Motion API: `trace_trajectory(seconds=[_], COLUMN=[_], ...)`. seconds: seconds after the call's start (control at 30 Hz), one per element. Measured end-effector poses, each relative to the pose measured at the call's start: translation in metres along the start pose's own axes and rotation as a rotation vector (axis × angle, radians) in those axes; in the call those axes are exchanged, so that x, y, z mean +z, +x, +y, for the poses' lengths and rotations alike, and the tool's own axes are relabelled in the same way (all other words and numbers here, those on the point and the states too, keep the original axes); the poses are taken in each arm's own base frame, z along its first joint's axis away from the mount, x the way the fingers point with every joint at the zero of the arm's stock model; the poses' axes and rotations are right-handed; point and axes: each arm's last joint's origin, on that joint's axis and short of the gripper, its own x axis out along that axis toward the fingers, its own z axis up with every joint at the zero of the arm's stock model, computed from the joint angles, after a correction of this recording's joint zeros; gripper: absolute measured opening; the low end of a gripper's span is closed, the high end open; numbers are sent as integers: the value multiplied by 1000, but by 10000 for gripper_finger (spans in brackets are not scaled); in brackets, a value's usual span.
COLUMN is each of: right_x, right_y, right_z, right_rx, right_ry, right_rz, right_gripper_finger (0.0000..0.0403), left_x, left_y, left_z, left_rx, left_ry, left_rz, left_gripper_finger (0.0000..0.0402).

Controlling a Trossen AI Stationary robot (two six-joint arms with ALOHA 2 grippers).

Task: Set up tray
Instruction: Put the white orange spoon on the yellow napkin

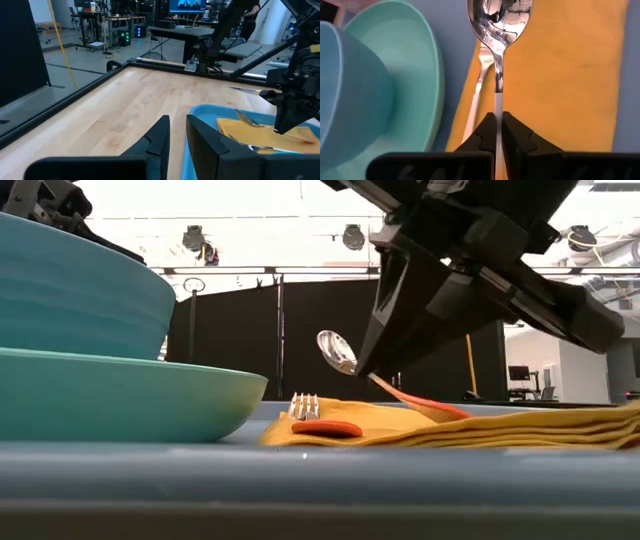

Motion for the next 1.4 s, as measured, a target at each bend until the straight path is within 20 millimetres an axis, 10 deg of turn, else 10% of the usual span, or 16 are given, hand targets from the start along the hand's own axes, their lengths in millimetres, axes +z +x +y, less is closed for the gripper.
trace_trajectory(seconds=[1.4], right_x=[-11], right_y=[21], right_z=[-18], right_rx=[89], right_ry=[64], right_rz=[-29], right_gripper_finger=[1], left_x=[-2], left_y=[0], left_z=[0], left_rx=[6], left_ry=[-3], left_rz=[23], left_gripper_finger=[67])
